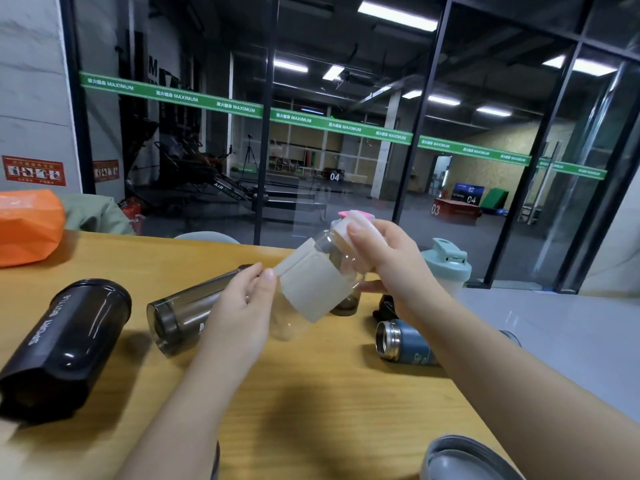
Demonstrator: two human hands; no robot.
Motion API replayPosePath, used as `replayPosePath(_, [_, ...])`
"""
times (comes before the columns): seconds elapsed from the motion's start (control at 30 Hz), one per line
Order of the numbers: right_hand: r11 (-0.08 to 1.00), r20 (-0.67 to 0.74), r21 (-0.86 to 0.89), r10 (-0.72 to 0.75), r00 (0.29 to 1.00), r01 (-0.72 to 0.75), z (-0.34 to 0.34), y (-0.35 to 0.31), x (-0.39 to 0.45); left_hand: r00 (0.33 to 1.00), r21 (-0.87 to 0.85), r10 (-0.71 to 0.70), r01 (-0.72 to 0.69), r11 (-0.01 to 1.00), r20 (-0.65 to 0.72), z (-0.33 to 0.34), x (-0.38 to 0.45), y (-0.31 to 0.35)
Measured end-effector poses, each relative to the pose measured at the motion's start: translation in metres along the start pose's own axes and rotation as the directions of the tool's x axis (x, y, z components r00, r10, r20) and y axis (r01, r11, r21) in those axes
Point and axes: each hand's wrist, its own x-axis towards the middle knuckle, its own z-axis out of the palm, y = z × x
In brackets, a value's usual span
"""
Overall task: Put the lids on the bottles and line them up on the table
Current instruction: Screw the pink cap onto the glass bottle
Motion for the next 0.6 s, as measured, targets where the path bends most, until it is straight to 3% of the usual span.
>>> replayPosePath(0.1, [0.978,-0.026,-0.168,-0.129,0.991,0.123,0.012,-0.005,0.005,0.997,0.203,0.07,-0.064,0.977,-0.025,-0.003,0.001,-0.006])
replayPosePath(0.23, [0.925,0.001,-0.334,-0.19,0.982,0.18,0.025,-0.001,0.011,0.995,0.341,0.051,-0.02,0.94,-0.083,-0.006,0.002,-0.008])
replayPosePath(0.4, [0.926,-0.042,-0.365,-0.117,0.992,0.094,0.026,0.01,0.021,0.996,0.441,-0.088,0.094,0.893,-0.035,-0.008,0.004,-0.011])
replayPosePath(0.6, [0.903,-0.051,-0.427,-0.064,0.997,0.036,0.029,0.019,0.032,0.992,0.551,-0.094,0.123,0.825,-0.082,-0.01,0.004,-0.011])
